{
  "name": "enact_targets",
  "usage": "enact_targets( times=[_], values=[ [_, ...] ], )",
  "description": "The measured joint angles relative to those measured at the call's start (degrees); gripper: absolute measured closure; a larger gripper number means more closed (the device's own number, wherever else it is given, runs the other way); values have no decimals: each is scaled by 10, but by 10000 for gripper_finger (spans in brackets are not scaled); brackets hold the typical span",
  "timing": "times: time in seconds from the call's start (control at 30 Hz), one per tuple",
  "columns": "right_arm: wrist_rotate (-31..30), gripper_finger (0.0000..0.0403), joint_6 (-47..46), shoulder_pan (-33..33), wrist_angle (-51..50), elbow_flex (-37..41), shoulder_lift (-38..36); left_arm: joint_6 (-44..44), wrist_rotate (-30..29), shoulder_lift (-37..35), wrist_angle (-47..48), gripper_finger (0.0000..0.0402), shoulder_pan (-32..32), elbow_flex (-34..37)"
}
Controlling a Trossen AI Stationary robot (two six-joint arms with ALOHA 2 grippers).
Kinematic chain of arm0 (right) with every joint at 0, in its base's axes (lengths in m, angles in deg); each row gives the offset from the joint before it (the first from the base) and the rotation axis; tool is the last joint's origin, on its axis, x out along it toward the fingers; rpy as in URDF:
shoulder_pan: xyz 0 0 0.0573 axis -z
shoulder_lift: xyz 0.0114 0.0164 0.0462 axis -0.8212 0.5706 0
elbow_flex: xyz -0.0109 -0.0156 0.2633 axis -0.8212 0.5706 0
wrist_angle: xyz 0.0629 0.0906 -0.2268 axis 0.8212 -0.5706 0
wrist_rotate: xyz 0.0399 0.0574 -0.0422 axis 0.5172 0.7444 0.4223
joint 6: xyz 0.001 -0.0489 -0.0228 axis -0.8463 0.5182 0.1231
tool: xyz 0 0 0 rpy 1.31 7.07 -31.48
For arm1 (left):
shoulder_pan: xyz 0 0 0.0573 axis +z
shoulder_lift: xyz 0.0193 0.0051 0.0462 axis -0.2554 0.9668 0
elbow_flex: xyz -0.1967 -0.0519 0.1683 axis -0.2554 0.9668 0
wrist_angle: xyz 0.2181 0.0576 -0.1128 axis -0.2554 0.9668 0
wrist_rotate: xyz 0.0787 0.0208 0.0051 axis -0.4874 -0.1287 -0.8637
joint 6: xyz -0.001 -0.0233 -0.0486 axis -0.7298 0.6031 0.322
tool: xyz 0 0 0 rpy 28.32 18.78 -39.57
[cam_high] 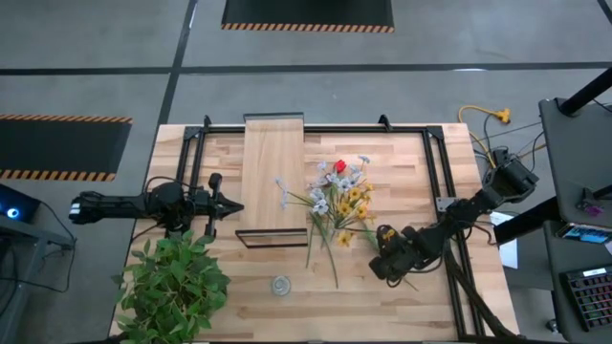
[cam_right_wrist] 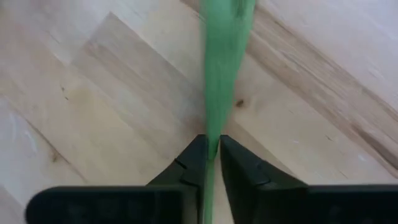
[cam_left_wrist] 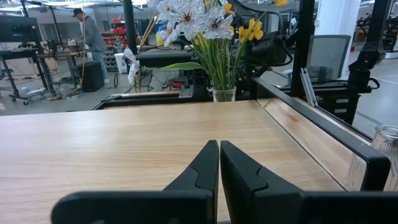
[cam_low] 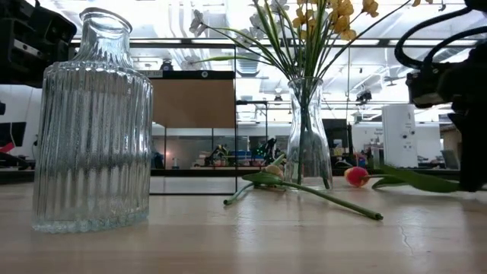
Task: Pick and place flowers into a vace then onto a shelf
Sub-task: Put the light yellow flower into the top transparent vase
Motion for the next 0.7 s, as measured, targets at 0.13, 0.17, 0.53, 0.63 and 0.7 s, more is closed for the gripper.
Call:
enact_targets(
  times=[0.13, 0.17, 0.53, 0.63, 0.7],
  values=[
    [0, 317, 1, 0, -1, 0, 0, 0, 0, 0, 0, 402, 0, 0],
    [0, 304, 2, 0, -2, 0, 0, 0, 0, 0, 0, 402, 0, 0],
    [-137, 203, 33, 2, -4, 0, -7, 0, 0, 0, 0, 402, 0, 0],
    [-176, 197, 47, 9, -3, 0, -8, 0, 0, 0, 0, 402, 0, 0],
    [-186, 195, 60, 21, 0, 0, -8, 0, 0, 0, 0, 402, 0, 0]
  ],
)
